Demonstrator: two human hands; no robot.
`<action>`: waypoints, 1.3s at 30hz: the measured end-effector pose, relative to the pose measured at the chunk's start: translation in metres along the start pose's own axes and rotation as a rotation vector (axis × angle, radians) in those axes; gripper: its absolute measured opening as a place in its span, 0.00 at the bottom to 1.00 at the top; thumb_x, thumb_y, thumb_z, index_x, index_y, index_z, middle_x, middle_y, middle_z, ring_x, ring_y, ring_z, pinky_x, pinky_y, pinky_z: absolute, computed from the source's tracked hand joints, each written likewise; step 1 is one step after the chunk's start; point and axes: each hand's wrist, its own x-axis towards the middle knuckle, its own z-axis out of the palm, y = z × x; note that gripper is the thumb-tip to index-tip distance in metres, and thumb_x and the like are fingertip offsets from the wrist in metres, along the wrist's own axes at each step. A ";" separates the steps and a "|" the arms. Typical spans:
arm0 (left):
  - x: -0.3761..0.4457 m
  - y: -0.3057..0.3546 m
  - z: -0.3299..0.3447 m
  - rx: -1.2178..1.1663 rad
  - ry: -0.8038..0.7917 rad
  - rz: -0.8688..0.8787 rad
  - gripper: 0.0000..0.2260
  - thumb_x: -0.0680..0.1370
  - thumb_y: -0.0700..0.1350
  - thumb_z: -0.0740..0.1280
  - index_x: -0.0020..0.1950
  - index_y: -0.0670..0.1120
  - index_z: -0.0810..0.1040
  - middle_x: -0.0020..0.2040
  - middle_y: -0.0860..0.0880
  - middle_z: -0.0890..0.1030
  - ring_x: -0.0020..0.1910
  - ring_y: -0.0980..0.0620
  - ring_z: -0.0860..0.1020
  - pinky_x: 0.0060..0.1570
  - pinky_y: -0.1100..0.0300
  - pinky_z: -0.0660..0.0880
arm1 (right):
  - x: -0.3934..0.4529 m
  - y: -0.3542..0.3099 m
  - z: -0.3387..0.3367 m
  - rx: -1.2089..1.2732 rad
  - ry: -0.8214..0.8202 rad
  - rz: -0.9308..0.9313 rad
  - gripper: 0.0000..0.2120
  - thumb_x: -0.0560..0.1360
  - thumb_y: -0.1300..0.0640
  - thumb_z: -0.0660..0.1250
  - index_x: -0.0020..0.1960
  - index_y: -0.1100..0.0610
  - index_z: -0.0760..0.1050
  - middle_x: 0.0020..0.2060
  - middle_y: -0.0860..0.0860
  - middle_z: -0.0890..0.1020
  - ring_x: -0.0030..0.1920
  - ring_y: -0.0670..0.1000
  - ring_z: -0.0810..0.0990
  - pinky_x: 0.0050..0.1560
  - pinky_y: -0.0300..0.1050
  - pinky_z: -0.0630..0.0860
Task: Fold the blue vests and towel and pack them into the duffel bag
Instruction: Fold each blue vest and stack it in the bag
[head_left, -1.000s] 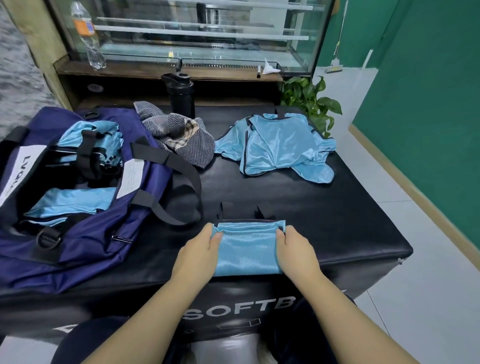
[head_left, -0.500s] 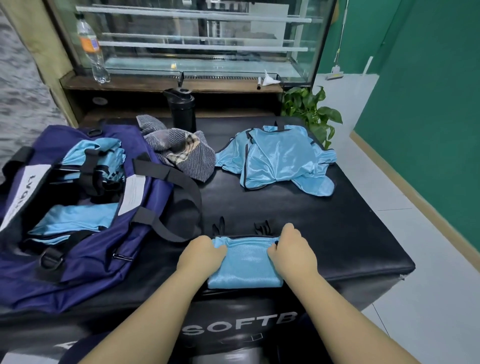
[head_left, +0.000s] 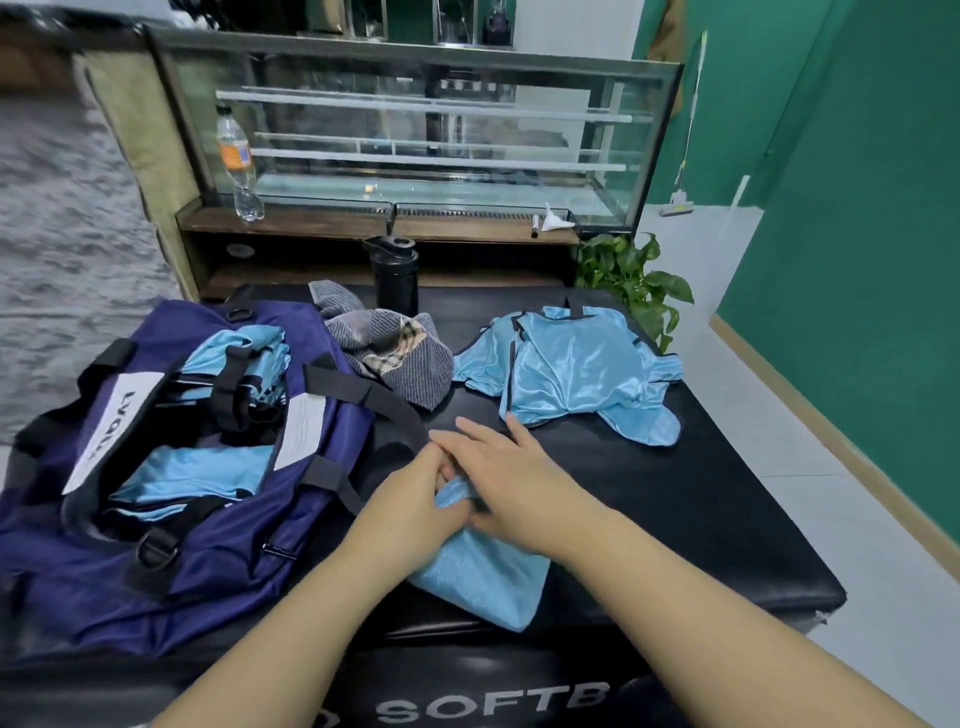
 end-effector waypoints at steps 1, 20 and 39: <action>0.000 0.001 -0.008 -0.018 -0.008 -0.006 0.12 0.70 0.46 0.71 0.46 0.55 0.68 0.39 0.56 0.78 0.38 0.61 0.76 0.39 0.63 0.71 | 0.006 -0.003 -0.007 -0.011 -0.058 -0.006 0.33 0.72 0.55 0.69 0.73 0.53 0.59 0.66 0.48 0.71 0.72 0.48 0.64 0.75 0.56 0.42; -0.040 -0.080 -0.125 -0.097 0.093 -0.218 0.10 0.75 0.44 0.69 0.53 0.55 0.73 0.49 0.55 0.81 0.48 0.57 0.80 0.54 0.59 0.75 | 0.108 -0.054 -0.016 1.245 0.187 0.465 0.08 0.74 0.57 0.72 0.45 0.64 0.80 0.41 0.57 0.84 0.38 0.51 0.81 0.41 0.42 0.77; 0.034 -0.157 -0.210 0.612 0.372 -0.638 0.10 0.77 0.35 0.60 0.56 0.39 0.76 0.52 0.36 0.79 0.52 0.37 0.77 0.45 0.54 0.69 | 0.184 -0.124 0.085 1.003 -0.062 0.392 0.10 0.81 0.57 0.58 0.57 0.54 0.76 0.37 0.45 0.73 0.28 0.43 0.69 0.29 0.29 0.69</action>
